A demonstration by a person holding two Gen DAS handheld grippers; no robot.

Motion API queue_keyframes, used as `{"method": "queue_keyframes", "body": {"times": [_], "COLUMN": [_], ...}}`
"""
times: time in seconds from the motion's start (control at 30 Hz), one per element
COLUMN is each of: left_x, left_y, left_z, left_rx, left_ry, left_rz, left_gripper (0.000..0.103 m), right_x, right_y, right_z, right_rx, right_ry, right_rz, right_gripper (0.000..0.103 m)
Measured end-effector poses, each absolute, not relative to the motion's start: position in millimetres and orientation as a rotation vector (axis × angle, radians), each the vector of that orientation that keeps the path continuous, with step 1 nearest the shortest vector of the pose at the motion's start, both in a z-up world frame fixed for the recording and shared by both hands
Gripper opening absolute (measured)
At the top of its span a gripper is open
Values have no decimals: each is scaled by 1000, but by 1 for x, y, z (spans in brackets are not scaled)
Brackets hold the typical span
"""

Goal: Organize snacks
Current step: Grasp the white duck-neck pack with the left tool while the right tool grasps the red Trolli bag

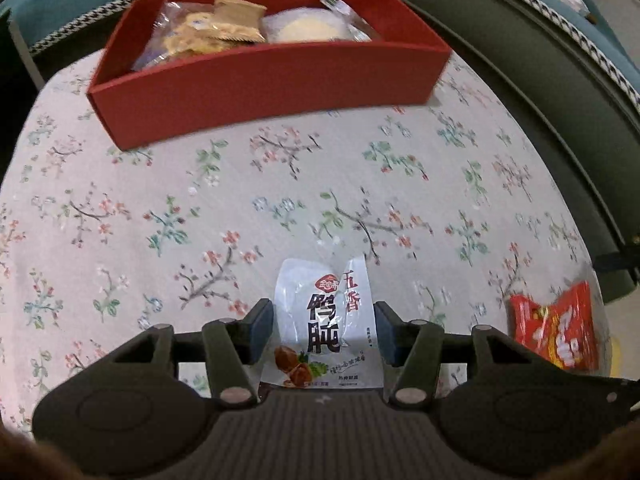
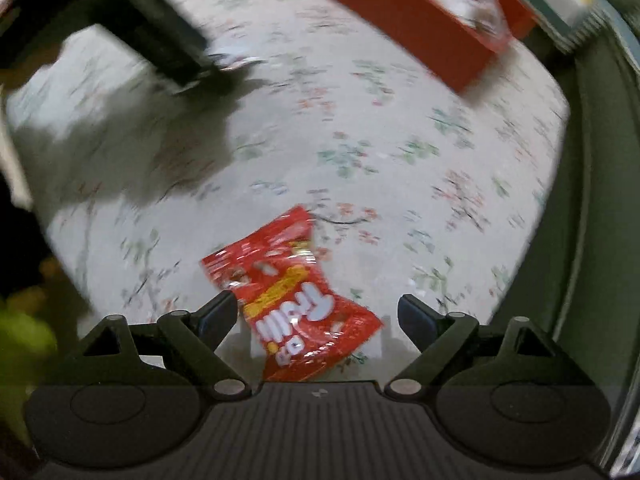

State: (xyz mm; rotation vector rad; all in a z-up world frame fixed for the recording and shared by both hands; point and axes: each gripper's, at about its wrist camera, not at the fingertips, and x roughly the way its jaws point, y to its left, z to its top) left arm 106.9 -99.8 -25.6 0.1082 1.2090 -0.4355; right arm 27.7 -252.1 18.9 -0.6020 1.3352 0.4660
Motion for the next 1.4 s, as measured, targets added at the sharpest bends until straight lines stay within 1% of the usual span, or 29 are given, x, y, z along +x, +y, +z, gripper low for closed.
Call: {"method": "queue_keyframes", "body": {"times": [0.2,0.23,0.3,0.43,0.5,0.53,0.57,0.6,0.63,0.67,0.7,0.83,1.03,1.4], "left_x": [102,102,100,98,96,94,92,89,89,91,94,100,95,111], "left_y": [-102,-104,-105,-107,-110,-113,-116,-119,-119,-118,-116,-102,-95,-86], "left_z": [-29,-30,-32,-34,-33,-35,-36,-37,-36,-35,-32,-26,-10,23], "left_rx": [133,141,160,179,189,204,221,238,239,225,211,122,100,93], "left_ry": [1212,1212,1214,1198,1186,1177,1167,1155,1154,1164,1171,1195,1134,997], "left_rz": [-446,-446,-443,-440,-436,-436,-435,-431,-425,-417,-407,-395,-400,-328], "left_gripper": [59,59,61,62,65,67,67,68,67,64,60,57,56,56], "right_x": [35,38,40,38,37,35,33,29,28,26,26,27,37,72], "right_y": [-234,-232,-234,-248,-256,-255,-255,-253,-256,-255,-254,-247,-249,-236], "right_z": [-11,-16,-19,-20,-19,-18,-17,-15,-14,-11,-10,-3,18,44], "right_rx": [-711,-711,-651,-480,-401,-389,-384,-377,-368,-345,-317,-309,-255,-181], "right_ry": [1335,1334,1325,1350,1367,1366,1358,1343,1326,1315,1314,1278,1162,1019], "right_rz": [568,559,541,426,371,348,335,327,328,321,308,244,174,132], "right_gripper": [90,92,93,93,93,90,84,78,65,60,59,57,57,56]}}
